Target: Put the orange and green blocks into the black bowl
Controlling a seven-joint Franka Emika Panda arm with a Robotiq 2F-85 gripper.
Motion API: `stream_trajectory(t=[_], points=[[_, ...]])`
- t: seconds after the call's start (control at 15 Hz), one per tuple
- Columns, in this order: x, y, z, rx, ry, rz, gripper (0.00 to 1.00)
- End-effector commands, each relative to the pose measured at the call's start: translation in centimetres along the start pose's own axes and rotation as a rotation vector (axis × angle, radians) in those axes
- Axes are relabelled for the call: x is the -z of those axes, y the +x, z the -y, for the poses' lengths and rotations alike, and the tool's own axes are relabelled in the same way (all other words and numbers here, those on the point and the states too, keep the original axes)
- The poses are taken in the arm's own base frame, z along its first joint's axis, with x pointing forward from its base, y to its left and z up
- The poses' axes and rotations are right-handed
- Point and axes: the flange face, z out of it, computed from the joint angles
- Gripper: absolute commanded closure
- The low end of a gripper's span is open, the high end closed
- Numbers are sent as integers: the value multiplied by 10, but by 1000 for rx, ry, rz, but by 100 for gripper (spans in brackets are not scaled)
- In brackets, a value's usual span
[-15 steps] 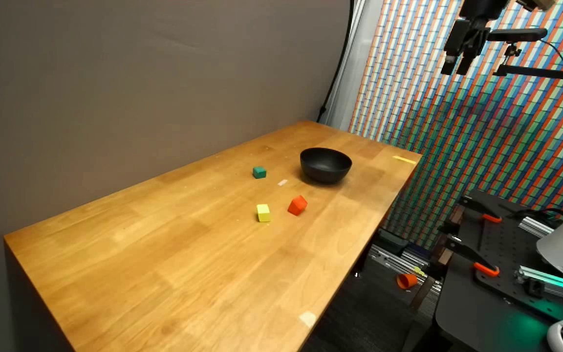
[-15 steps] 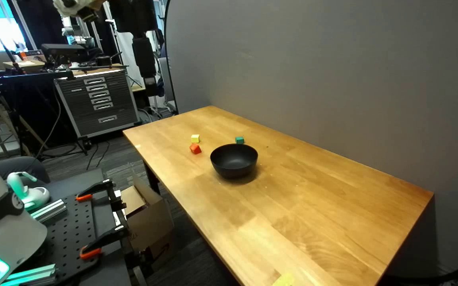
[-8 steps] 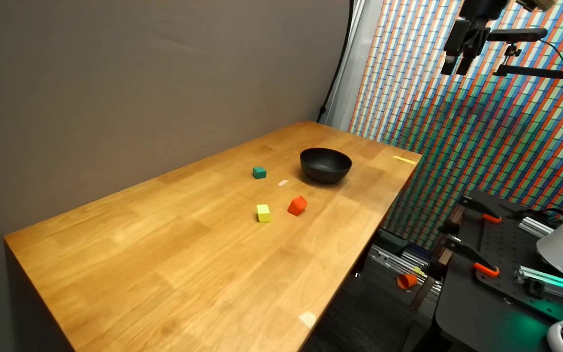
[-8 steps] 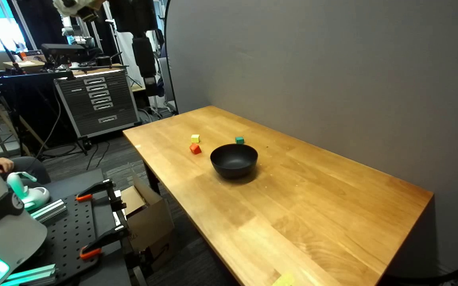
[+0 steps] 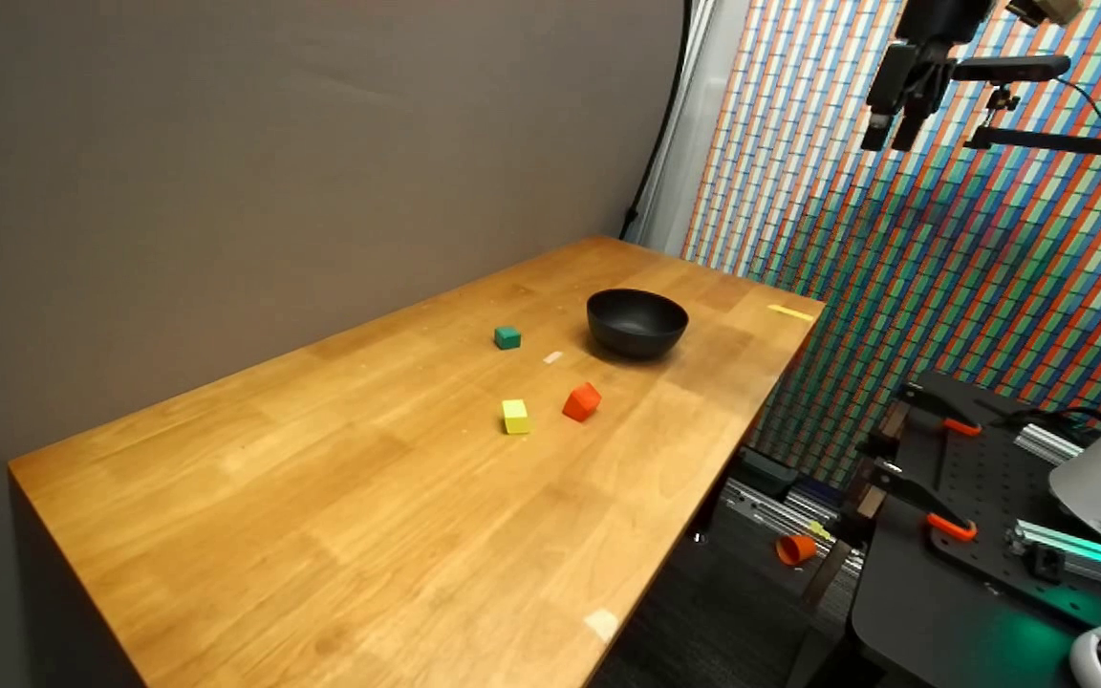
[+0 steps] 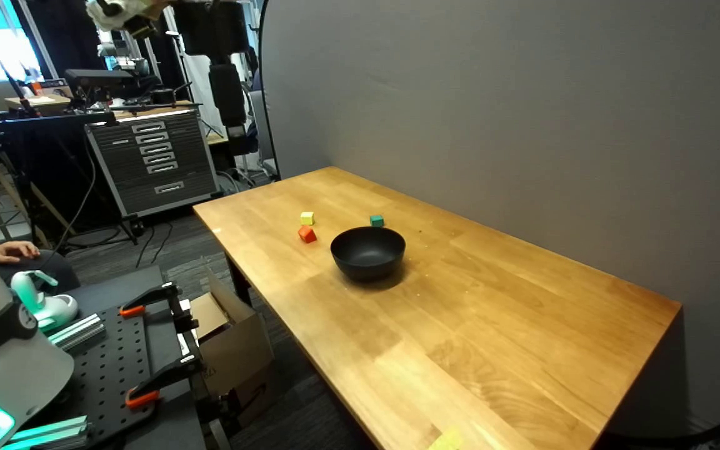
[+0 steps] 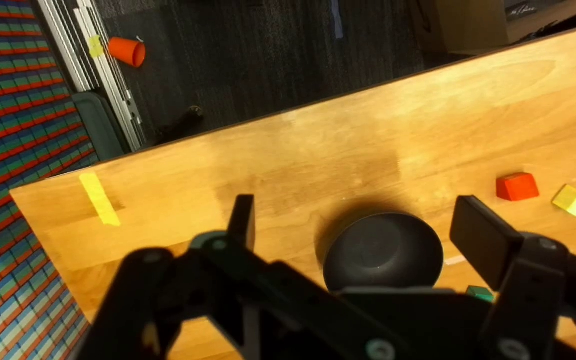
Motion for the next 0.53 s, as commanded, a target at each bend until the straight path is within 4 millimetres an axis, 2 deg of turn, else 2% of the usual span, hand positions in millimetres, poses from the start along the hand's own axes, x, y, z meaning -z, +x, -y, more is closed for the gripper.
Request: stream_trajectory(t=[0.0,0.27,0.47], points=[[-30,44,22,37,-10,58,0],[-81,85,76,172,-39,163,0],[-126,116,118,253,-48,248,0]])
